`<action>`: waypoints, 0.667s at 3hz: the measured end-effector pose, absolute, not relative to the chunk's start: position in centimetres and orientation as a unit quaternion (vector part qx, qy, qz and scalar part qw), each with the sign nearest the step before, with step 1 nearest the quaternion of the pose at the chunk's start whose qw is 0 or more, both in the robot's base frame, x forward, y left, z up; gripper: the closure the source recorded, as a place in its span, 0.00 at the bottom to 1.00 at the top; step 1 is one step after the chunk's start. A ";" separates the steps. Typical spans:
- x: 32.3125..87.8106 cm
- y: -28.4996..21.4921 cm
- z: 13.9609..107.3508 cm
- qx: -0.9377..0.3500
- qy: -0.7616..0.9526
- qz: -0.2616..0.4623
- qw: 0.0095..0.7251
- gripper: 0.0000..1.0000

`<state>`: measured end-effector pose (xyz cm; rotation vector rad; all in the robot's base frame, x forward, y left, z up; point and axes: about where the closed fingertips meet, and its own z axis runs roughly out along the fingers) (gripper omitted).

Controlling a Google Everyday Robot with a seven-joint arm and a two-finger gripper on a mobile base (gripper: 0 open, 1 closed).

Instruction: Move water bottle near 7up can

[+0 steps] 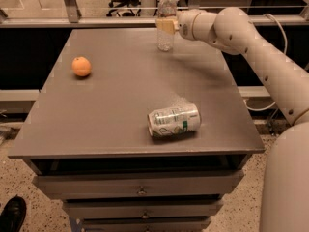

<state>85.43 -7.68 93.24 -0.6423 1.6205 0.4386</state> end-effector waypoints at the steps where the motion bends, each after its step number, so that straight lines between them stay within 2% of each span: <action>1: 84.3 -7.6 94.5 -0.282 0.693 0.205 0.631 0.80; 2: 81.2 -8.2 96.3 -0.293 0.681 0.227 0.631 1.00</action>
Offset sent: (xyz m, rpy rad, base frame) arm -0.0953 -0.0314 0.0573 0.0809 -0.0329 0.1350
